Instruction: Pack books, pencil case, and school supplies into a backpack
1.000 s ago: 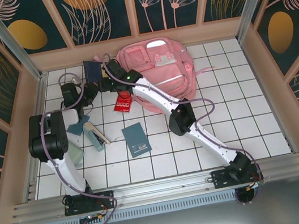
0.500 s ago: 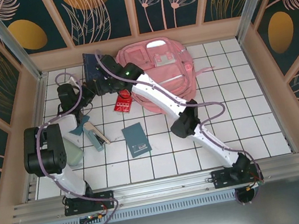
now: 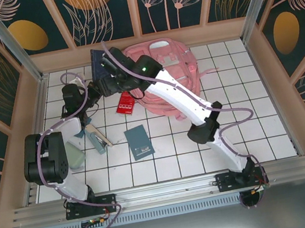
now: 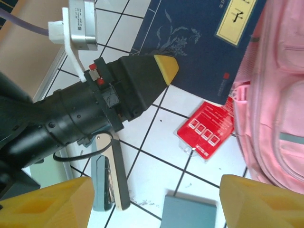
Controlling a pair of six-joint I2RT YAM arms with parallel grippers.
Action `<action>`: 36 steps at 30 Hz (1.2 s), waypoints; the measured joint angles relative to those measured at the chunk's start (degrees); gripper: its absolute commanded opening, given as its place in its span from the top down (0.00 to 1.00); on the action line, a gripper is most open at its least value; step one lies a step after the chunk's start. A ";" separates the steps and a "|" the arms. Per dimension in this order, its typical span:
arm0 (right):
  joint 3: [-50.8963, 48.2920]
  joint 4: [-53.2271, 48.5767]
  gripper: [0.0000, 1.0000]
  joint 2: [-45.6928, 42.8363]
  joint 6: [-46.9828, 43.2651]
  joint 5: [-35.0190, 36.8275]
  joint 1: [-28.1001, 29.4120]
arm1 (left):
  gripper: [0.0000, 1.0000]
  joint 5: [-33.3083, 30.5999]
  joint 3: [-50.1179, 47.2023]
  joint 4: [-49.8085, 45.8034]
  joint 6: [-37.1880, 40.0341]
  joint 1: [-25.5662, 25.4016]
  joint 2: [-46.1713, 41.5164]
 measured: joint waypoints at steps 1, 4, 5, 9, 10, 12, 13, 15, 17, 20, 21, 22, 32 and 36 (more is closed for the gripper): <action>-2.01 -0.04 0.26 -1.86 0.00 0.96 0.44 | 1.00 0.00 0.00 0.04 -0.07 -0.26 -0.11; -7.76 -0.31 0.24 -6.62 0.02 3.65 1.79 | 1.00 0.00 0.00 0.22 -0.44 -1.01 -0.35; -10.58 -0.24 0.24 -8.52 0.09 4.70 2.32 | 1.00 -0.02 0.00 0.22 -0.61 -1.31 -0.42; -33.53 7.50 0.16 -21.16 0.79 6.95 3.67 | 1.00 -0.02 0.00 0.37 -0.96 -2.73 -0.83; -41.99 10.69 0.15 -25.88 1.29 6.69 3.56 | 1.00 -0.02 0.00 0.50 -1.01 -3.13 -0.85; -57.37 17.35 0.09 -35.01 2.45 4.92 1.92 | 1.00 0.00 0.00 0.59 -1.03 -3.87 -0.90; -63.69 20.33 0.06 -39.12 3.15 3.63 0.39 | 1.00 0.00 0.00 0.59 -1.03 -4.26 -0.90; -74.58 26.62 0.01 -46.64 4.24 0.92 -3.85 | 1.00 0.00 0.00 0.59 -1.03 -4.96 -0.92; -84.61 33.73 0.01 -53.86 4.98 -0.59 -8.28 | 1.00 -0.02 0.07 0.57 -1.05 -5.92 -0.96; -96.06 42.66 0.01 -62.03 5.46 -2.58 -10.54 | 1.00 -0.07 0.44 0.48 -1.03 -8.02 -1.05; -99.01 45.35 0.01 -63.98 5.68 -3.48 -11.02 | 1.00 -0.07 0.57 0.35 -1.05 -8.83 -1.16; -102.42 48.65 0.01 -66.14 5.90 -4.48 -11.67 | 1.00 -0.07 0.72 0.31 -1.03 -9.86 -1.40; -128.50 80.43 0.01 -74.47 14.12 -18.73 -24.63 | 1.00 -1.60 -1.18 4.85 -4.46 -19.71 -6.78; -133.57 92.17 0.01 -74.05 18.71 -22.97 -26.86 | 1.00 -3.85 -4.68 10.67 -7.85 -24.65 -7.26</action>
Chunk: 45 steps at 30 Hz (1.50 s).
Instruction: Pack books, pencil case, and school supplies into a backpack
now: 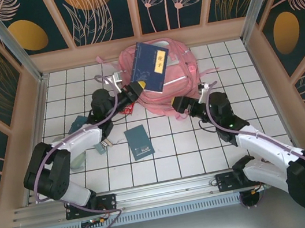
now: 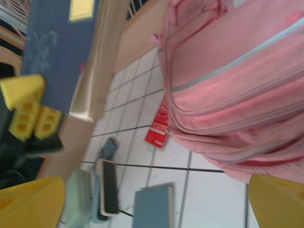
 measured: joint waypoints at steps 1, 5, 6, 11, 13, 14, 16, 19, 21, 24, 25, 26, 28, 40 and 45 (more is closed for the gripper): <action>-0.50 2.75 0.02 0.22 1.07 -0.57 0.00 | 1.00 -0.81 -1.22 1.62 -1.07 -1.18 -0.02; -2.64 14.29 0.08 1.22 5.49 -2.34 -0.37 | 1.00 -3.96 -5.01 6.84 -5.18 -4.76 -0.02; -3.06 16.92 0.09 1.95 6.64 -2.60 -0.66 | 1.00 -5.01 -5.60 8.22 -6.12 -5.42 -0.02; -3.48 26.25 0.14 7.50 11.96 -3.72 -1.11 | 1.00 -10.78 -7.23 13.57 -9.31 -8.59 -0.76; -3.76 30.16 0.18 9.84 14.47 -3.87 -1.11 | 1.00 -12.59 -7.43 15.72 -10.43 -9.99 -1.03; -3.89 31.65 0.19 10.60 15.21 -3.87 -1.11 | 1.00 -13.25 -7.43 16.52 -10.78 -10.60 -1.03; -4.04 35.15 0.22 12.24 17.18 -3.85 -1.05 | 1.00 -14.45 -7.43 17.55 -11.61 -11.89 -1.03; -3.91 38.97 0.33 13.92 18.95 -3.76 -0.57 | 1.00 -15.80 -7.39 19.39 -12.79 -13.33 -0.24; -3.54 40.61 0.36 14.95 19.56 -3.56 0.11 | 1.00 -16.04 -7.15 19.98 -13.53 -13.88 0.63; -3.28 42.53 0.43 15.85 20.37 -2.93 0.70 | 1.00 -16.41 -6.64 19.96 -14.19 -14.43 1.64; -3.28 42.95 0.49 15.91 20.63 -2.64 0.72 | 1.00 -16.68 -6.51 19.96 -14.27 -14.56 1.77; -3.28 43.34 0.53 15.91 20.68 -2.34 0.72 | 1.00 -16.85 -6.40 19.98 -14.40 -14.67 1.84; -3.28 44.17 0.57 15.91 20.90 -1.66 0.72 | 1.00 -17.29 -6.34 20.06 -14.67 -14.84 1.88; -3.19 43.43 1.00 14.32 20.65 0.13 0.26 | 0.44 -19.17 -4.66 16.26 -12.22 -15.89 2.01; -5.64 36.15 1.00 6.27 18.34 0.33 -3.80 | 0.32 -22.01 2.64 0.22 -4.15 -16.37 0.72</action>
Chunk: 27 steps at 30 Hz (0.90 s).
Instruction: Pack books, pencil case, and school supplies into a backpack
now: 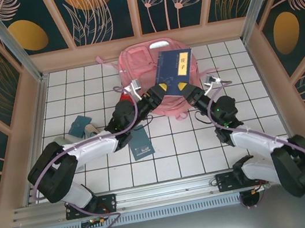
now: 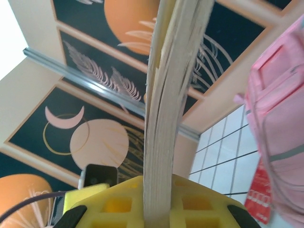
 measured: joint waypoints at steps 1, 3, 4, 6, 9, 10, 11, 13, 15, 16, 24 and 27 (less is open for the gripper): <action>-0.50 -2.14 1.00 -2.36 -0.90 0.00 -1.22 | 0.33 -1.03 1.75 -3.41 2.19 -0.07 -0.35; -1.40 -5.62 1.00 -6.36 -2.21 -0.22 -3.41 | 0.34 -3.28 5.11 -10.16 6.38 -0.07 -0.74; -1.95 -7.50 1.00 -8.46 -2.78 -0.42 -4.85 | 0.35 -4.33 7.04 -13.49 8.70 -0.07 -0.66; -3.32 -10.47 1.00 -12.11 -3.65 -1.20 -8.00 | 0.40 -5.84 10.95 -19.65 13.18 -0.07 0.22; -5.90 -14.80 1.00 -16.94 -4.24 -3.76 -13.97 | 0.48 -6.64 17.73 -27.74 20.37 -0.07 3.78; -6.99 -16.09 1.00 -18.40 -4.26 -4.96 -16.46 | 0.50 -6.67 20.11 -30.51 23.12 -0.07 5.73; -7.76 -17.22 1.00 -19.41 -4.24 -6.05 -18.34 | 0.50 -6.64 21.84 -32.41 25.11 -0.07 7.48; -9.73 -19.32 1.00 -21.64 -3.98 -9.05 -23.32 | 0.52 -6.25 24.70 -36.65 29.59 -0.07 11.26; -11.30 -21.22 1.00 -23.47 -3.72 -11.85 -27.45 | 0.53 -5.95 26.27 -40.54 33.70 -0.07 14.51; -11.96 -21.84 1.00 -24.24 -3.54 -13.22 -29.31 | 0.54 -5.95 26.86 -42.77 35.98 -0.07 16.20; -14.14 -23.15 1.00 -26.62 -1.60 -20.52 -35.95 | 0.47 -7.30 30.49 -51.71 48.63 -0.37 23.52; -14.56 -23.15 1.00 -26.62 -0.79 -21.79 -36.17 | 0.44 -8.63 33.57 -53.18 52.09 -1.29 26.08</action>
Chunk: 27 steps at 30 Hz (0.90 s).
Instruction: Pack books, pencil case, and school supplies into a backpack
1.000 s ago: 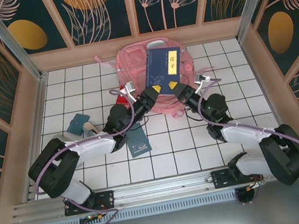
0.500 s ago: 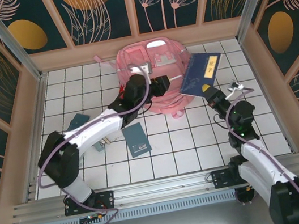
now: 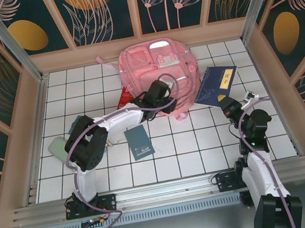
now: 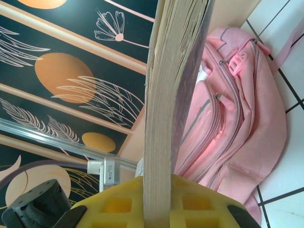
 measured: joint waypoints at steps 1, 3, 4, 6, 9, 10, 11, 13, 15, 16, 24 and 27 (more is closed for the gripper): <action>-0.04 -0.02 1.00 0.02 0.07 -0.24 0.00 | 0.44 -0.35 0.98 -0.28 0.81 -0.37 0.81; -0.04 0.07 1.00 0.02 0.31 -0.85 0.00 | 0.43 -1.07 2.78 -0.90 2.51 -1.25 2.45; -0.04 0.04 1.00 0.02 0.44 -1.09 0.00 | 0.43 -1.68 3.48 -1.16 3.13 -1.53 3.15; -0.04 0.04 1.00 0.02 0.94 -1.53 0.00 | 0.43 -2.93 5.03 -1.75 4.35 -2.14 4.74; -0.04 0.04 1.00 0.02 1.36 -1.95 0.00 | 0.46 -4.92 6.67 -2.60 5.57 -2.29 6.67; -0.04 0.04 1.00 0.02 1.49 -2.12 0.00 | 0.48 -5.57 7.13 -2.80 5.92 -2.29 7.15; -0.04 0.04 1.00 0.02 1.51 -2.27 0.00 | 0.50 -6.25 7.50 -2.84 6.19 -2.29 7.67; -0.07 0.07 1.00 0.00 1.64 -2.62 0.00 | 0.59 -7.17 7.93 -2.99 6.73 -2.29 8.24; -0.44 0.46 1.00 0.00 1.95 -2.80 0.00 | 0.71 -7.56 8.15 -2.97 7.08 -2.40 8.48; -0.59 0.46 1.00 0.00 2.01 -2.86 0.00 | 0.77 -7.63 8.20 -2.95 7.15 -2.43 8.48; -0.94 0.48 1.00 0.00 3.02 -2.99 -0.02 | 1.00 -8.15 8.22 -2.93 8.09 -2.64 8.48; -0.94 0.48 1.00 0.00 3.02 -3.32 -0.04 | 1.00 -9.35 7.74 -2.47 7.61 -2.78 7.98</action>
